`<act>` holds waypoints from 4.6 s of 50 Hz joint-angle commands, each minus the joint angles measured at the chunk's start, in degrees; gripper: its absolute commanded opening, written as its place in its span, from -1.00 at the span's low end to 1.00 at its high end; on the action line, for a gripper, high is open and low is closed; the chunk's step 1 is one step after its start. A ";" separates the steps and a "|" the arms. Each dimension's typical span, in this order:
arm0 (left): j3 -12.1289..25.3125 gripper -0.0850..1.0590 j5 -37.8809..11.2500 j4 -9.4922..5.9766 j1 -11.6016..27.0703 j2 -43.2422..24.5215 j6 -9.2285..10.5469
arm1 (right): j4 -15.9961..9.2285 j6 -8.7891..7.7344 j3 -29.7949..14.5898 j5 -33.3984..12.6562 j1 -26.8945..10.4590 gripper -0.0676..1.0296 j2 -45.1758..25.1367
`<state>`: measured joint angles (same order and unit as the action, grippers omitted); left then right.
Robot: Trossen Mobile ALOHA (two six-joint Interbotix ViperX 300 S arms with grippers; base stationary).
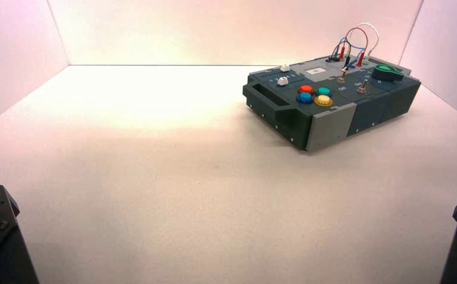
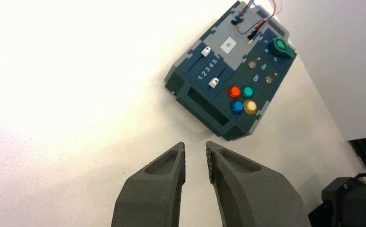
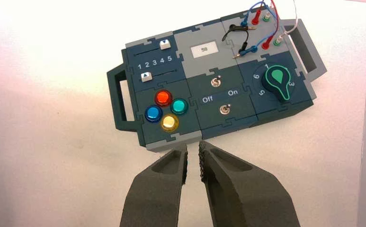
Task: Flip the bottom switch off with the left gripper.
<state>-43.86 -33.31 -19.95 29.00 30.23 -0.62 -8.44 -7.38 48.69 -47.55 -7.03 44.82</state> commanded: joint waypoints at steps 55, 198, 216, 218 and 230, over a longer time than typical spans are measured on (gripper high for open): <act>16.08 -0.90 -1.14 0.09 5.80 -24.26 -9.76 | -1.76 0.09 -1.05 0.09 -0.26 -0.59 0.44; 24.70 -0.91 -14.50 6.50 -8.09 -50.36 -11.60 | -0.44 0.26 -2.90 13.27 -0.09 -0.93 -29.00; 23.47 -0.91 -14.33 6.50 -11.34 -50.10 -13.01 | -0.62 1.67 -8.00 21.97 0.26 -0.93 -43.07; 23.38 -0.91 -14.33 6.50 -11.51 -50.10 -13.01 | -0.53 1.67 -8.96 22.59 0.53 -0.93 -44.38; 23.20 -0.91 -14.06 6.42 -12.04 -50.10 -13.01 | 0.09 1.14 -14.59 23.20 0.62 -0.93 -52.82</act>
<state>-20.13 -47.37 -14.50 19.51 -20.74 -13.18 -8.70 -5.89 36.83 -24.96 -6.59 -6.86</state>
